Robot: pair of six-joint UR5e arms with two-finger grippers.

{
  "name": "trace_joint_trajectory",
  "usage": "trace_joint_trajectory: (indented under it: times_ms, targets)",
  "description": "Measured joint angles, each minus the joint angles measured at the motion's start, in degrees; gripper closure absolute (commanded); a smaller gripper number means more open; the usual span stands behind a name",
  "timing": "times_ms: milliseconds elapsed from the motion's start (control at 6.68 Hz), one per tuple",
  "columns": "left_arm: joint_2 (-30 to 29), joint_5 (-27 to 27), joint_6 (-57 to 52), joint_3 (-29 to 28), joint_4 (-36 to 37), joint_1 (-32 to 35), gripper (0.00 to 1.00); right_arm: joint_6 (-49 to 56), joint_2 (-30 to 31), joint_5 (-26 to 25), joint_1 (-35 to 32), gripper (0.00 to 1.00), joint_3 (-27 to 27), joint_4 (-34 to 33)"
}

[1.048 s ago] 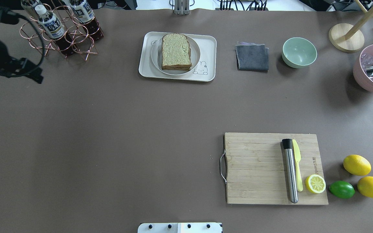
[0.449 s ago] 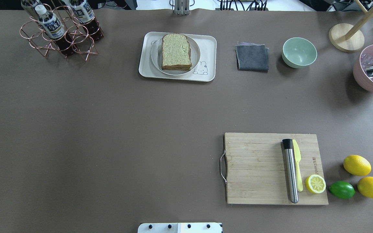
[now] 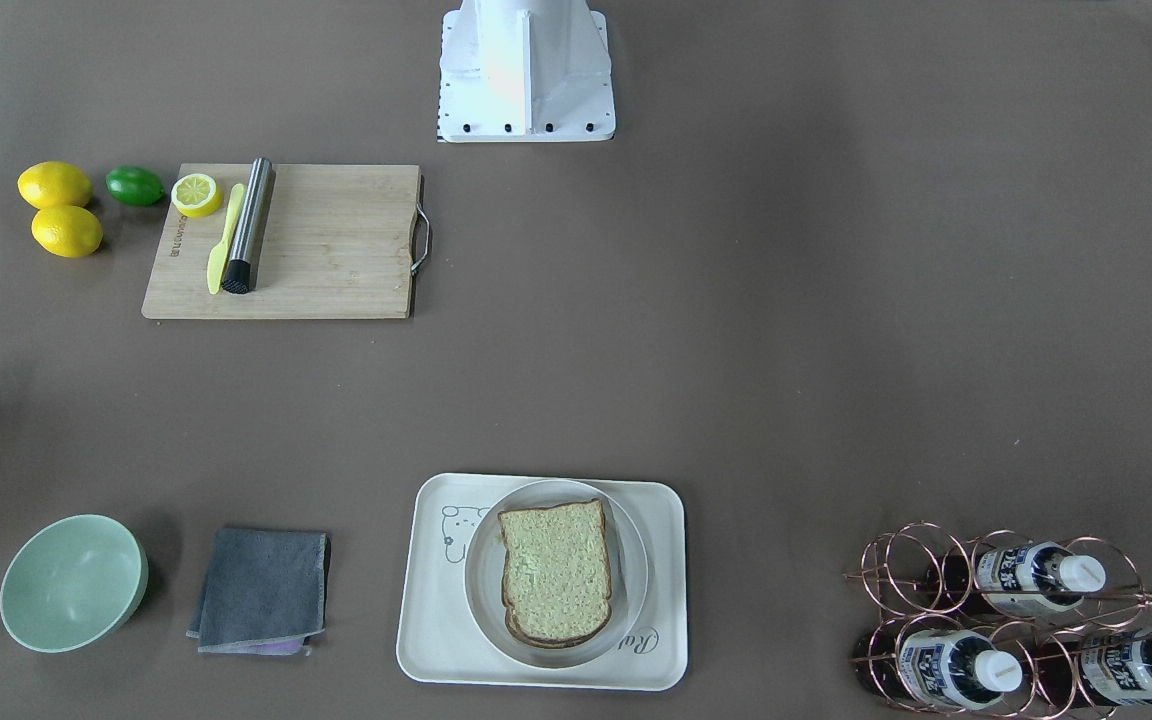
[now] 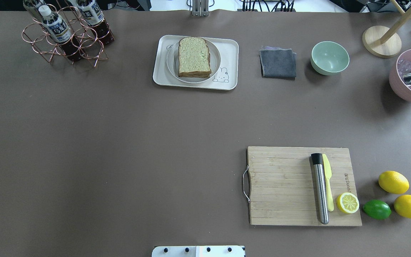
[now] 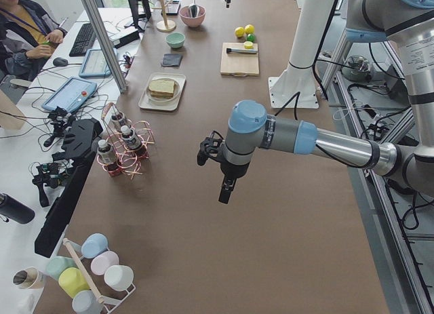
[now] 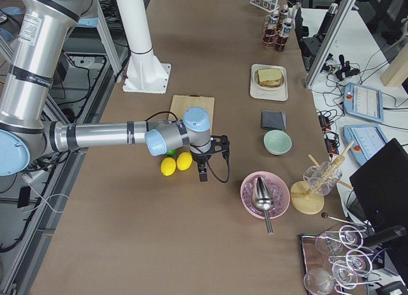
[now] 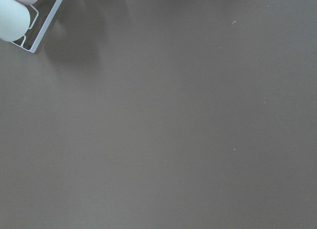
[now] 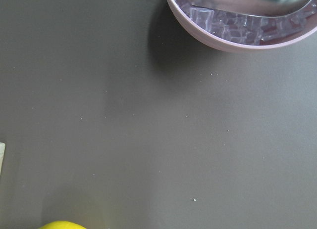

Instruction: Make sandwich and place on tray

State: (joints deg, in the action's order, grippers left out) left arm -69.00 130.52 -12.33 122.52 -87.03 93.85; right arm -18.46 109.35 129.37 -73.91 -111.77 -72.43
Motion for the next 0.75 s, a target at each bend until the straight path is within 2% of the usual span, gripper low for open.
trace_joint_trajectory:
  times_ms: [749]
  targets:
    - [0.3,0.1,-1.3,-0.3,-1.2,1.6,0.01,0.2,1.9,0.5,-3.6,0.00,-0.1,0.5]
